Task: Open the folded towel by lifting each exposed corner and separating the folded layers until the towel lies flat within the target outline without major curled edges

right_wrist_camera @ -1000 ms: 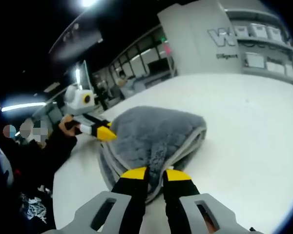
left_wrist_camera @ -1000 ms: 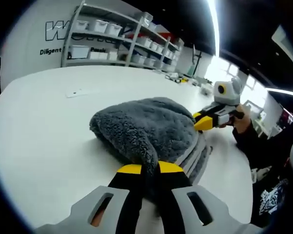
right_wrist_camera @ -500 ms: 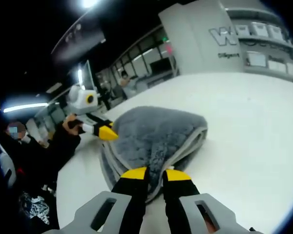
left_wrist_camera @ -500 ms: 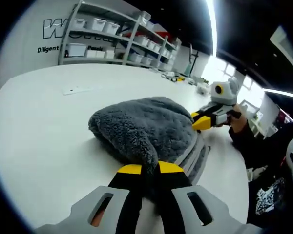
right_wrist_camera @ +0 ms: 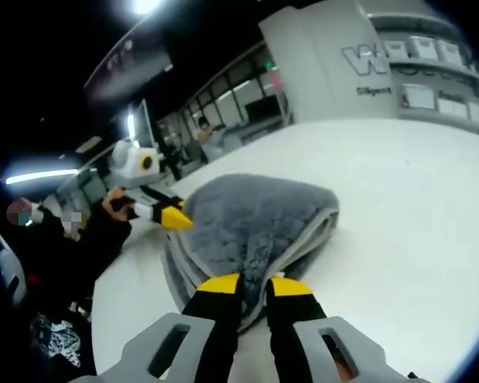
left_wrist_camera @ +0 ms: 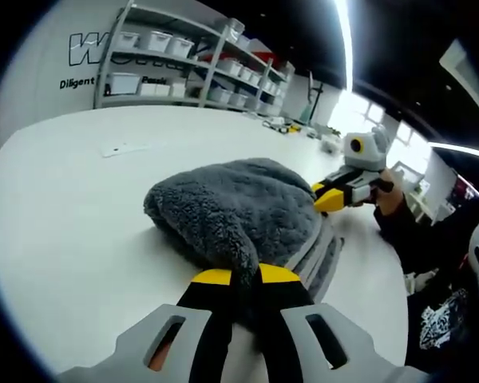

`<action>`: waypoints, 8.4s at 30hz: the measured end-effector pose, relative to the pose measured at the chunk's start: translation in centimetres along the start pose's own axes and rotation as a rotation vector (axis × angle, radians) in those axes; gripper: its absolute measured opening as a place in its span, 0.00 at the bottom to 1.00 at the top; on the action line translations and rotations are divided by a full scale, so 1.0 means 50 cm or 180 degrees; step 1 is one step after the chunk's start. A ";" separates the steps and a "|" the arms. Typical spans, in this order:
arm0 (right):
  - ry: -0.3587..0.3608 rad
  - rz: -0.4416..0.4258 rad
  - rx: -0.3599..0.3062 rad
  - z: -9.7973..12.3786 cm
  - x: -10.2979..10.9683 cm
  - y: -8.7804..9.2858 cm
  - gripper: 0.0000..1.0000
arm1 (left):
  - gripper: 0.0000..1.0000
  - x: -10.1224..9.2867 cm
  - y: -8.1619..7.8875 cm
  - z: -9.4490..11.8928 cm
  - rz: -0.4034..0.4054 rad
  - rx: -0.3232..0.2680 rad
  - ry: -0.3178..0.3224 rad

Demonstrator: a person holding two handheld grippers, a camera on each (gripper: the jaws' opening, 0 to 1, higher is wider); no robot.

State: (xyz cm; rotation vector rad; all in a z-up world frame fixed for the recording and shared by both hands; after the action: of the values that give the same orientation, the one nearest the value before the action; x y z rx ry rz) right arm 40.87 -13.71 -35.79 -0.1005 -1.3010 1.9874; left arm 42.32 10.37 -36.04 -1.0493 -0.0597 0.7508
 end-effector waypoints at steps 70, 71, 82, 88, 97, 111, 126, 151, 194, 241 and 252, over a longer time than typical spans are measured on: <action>-0.0014 0.2218 -0.1264 0.096 -0.023 -0.126 1.00 | 1.00 0.066 -0.104 0.148 -0.1627 -0.1414 -0.0701; 0.0025 0.2208 -0.1234 0.094 -0.028 -0.120 1.00 | 1.00 0.066 -0.104 0.149 -0.1630 -0.1418 -0.0702; 0.0194 0.2186 -0.1199 0.102 -0.050 -0.108 1.00 | 0.99 0.091 -0.092 0.142 -0.1808 -0.1246 -0.0981; 0.0344 0.2304 -0.1142 0.102 -0.059 -0.106 0.99 | 1.00 0.089 -0.103 0.156 -0.2177 -0.1435 -0.1165; 0.0532 0.2598 -0.1122 0.097 -0.058 -0.106 0.99 | 1.00 0.085 -0.103 0.163 -0.2587 -0.1437 -0.1386; 0.0873 0.3192 -0.1149 0.099 -0.059 -0.105 0.99 | 1.00 0.072 -0.074 0.141 -0.3518 -0.1162 -0.1434; 0.0876 0.3477 -0.0777 0.067 -0.066 -0.073 0.96 | 0.96 0.058 -0.058 0.117 -0.3719 -0.1048 -0.1232; 0.0781 0.3554 -0.0728 0.050 -0.041 -0.057 0.87 | 0.88 0.029 -0.051 0.091 -0.3646 -0.1087 -0.0974; 0.0257 0.3999 -0.0531 0.008 0.031 -0.020 0.34 | 0.38 0.005 -0.046 0.065 -0.3405 -0.1084 -0.0671; 0.0194 0.3707 -0.0612 0.011 0.022 -0.025 0.08 | 0.03 -0.024 -0.039 0.055 -0.3244 -0.0933 -0.0468; 0.0196 0.3647 -0.0653 0.020 0.027 -0.033 0.07 | 0.02 -0.023 -0.052 0.066 -0.3221 -0.0984 -0.0470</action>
State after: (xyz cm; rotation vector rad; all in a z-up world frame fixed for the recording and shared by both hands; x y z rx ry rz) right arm 40.33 -13.29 -33.52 -1.2274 -1.5656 2.6785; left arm 41.57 11.49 -31.94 -1.0805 -0.7934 -0.1160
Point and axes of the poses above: the point that each gripper's makers call its tool centre point, and the gripper's own axes: z roughly backward along the fingers, x roughly to its left, y roughly out of its underside, the point moved 7 cm from there along z, roughly backward along the fingers, and after that the axes turned 2 degrees about x, right-handed, at the moved point
